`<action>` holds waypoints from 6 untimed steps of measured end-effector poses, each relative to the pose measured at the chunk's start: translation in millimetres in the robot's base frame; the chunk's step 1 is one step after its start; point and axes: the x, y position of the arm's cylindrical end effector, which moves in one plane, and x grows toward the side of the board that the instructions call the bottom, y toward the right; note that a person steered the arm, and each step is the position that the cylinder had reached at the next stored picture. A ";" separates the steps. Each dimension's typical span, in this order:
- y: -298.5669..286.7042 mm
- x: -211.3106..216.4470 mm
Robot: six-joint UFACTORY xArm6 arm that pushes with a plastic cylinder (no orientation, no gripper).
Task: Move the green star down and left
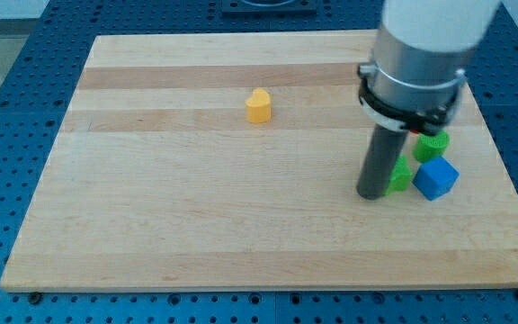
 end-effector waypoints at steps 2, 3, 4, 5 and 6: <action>57.9 39.9; 144.6 26.6; 156.3 -16.8; 116.0 -23.1; 82.3 -20.5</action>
